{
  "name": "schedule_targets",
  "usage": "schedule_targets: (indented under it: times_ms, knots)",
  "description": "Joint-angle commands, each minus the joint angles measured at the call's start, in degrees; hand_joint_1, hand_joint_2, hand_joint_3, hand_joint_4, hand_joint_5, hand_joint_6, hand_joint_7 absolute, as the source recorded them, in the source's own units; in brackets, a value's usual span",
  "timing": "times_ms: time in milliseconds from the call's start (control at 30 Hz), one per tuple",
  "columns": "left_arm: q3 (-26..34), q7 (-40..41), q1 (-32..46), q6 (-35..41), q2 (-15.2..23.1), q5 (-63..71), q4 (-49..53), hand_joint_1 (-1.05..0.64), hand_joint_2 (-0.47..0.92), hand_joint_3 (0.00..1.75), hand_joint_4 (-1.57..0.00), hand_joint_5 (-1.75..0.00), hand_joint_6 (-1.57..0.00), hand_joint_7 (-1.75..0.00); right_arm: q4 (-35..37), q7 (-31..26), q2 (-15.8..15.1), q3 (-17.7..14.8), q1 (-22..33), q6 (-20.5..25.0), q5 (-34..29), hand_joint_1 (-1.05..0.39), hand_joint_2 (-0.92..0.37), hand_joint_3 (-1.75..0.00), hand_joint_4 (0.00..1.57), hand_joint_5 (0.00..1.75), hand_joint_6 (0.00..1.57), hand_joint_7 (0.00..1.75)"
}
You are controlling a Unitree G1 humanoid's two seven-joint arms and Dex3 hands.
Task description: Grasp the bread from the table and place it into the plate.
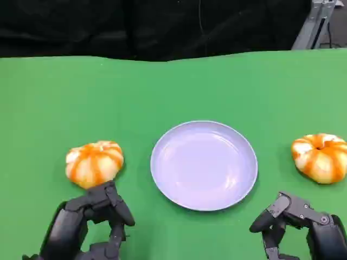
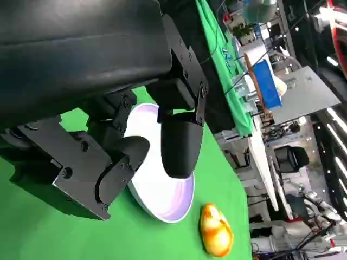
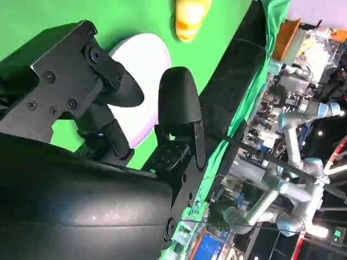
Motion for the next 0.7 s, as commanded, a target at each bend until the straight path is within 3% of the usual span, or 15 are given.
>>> schedule_targets:
  times_ms: [33,700]
  knots:
    - [0.52,-0.24,-0.13,-0.75,0.88,-0.40,0.58,0.03,0.39,1.37,-0.81,-1.75,-0.77,-1.57,-0.06,-0.11,-0.47,-0.51,-0.09,-0.22,0.54,0.06,-0.36,-1.32,0.87,1.73,0.81,1.36]
    - [1.08,-0.80,-0.73,-1.29,1.32,-1.26,1.25,0.05,0.42,1.33,-0.79,-1.74,-0.76,-1.55,0.32,-0.78,-0.18,-0.18,-0.49,-0.61,-0.33,0.07,-0.34,-1.33,0.88,1.73,0.82,1.37]
